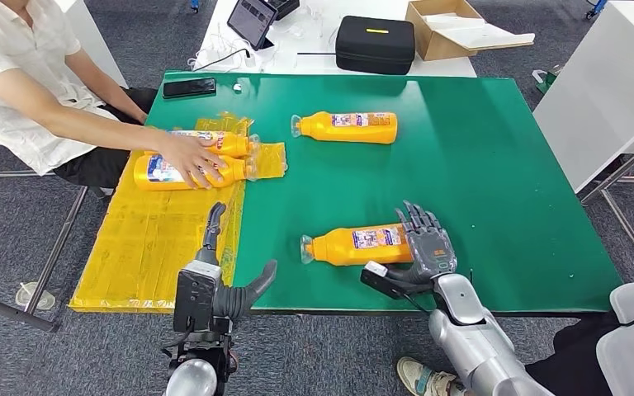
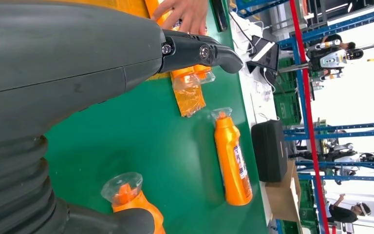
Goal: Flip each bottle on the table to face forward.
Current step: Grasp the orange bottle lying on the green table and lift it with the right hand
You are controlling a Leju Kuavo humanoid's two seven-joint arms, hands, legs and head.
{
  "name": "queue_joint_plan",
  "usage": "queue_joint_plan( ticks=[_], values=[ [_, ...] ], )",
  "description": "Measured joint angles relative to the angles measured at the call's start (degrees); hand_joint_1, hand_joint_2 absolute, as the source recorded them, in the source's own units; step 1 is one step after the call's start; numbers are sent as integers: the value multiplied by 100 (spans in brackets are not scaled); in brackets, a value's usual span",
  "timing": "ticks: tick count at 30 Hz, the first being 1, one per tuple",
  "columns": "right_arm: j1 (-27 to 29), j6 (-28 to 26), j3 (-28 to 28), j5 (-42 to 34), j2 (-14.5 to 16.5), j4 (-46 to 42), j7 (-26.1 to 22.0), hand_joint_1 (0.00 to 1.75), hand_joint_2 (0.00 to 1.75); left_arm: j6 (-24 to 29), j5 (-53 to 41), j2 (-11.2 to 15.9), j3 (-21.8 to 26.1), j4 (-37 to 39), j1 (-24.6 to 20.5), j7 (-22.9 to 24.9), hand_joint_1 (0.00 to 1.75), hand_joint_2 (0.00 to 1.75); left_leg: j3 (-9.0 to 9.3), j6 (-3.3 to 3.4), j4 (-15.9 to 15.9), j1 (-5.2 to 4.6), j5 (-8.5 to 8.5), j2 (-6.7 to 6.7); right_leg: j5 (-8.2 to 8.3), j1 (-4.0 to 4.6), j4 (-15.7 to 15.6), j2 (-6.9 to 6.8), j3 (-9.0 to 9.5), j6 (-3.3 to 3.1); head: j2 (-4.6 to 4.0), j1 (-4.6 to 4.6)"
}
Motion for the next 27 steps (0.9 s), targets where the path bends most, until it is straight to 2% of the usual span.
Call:
queue_joint_plan(
  ticks=[4, 5, 8, 9, 19, 27],
  values=[
    [-38, 44, 13, -27, 0, 32, 0, 3, 175, 68, -6, -8, 2, 0, 1, -8, 0, 175, 5, 0, 0, 0, 0, 0, 0, 0, 0, 0, 6, 0, 0, 0],
    [-52, 63, 15, -47, 1, 50, -9, 39, 175, 74, -5, -10, 2, 0, 0, -8, 0, 175, 7, 0, 0, 0, 0, 0, 0, 0, 0, 0, 8, 0, 0, 0],
    [-112, 193, 20, -187, 4, 152, -134, 167, 175, 72, 19, -12, 2, 0, 0, -7, 0, 175, 15, 0, 0, 0, 0, 0, 0, 0, -1, 0, 14, 0, 1, 1],
    [-130, 256, 20, -264, 4, 195, -213, 175, 175, 67, 37, -12, 1, 0, -1, -7, 0, 175, 17, 0, 0, 0, 0, 0, 0, 0, -1, 0, 16, 0, 0, 1],
    [-272, 867, -75, -1316, -39, 392, -997, 175, 175, 58, 188, -12, -5, 2, -3, -72, 0, 175, 41, 0, 0, 1, -1, 8, 1, 1, -2, 2, 30, 0, 0, 1],
    [-289, 1195, -195, -1758, -107, 500, -1197, 175, 175, 58, 284, -12, -11, 4, -13, -142, 0, 175, 59, 5, 0, 1, -5, 10, -1, 1, -4, 3, 42, -1, 1, 1]
  ],
)
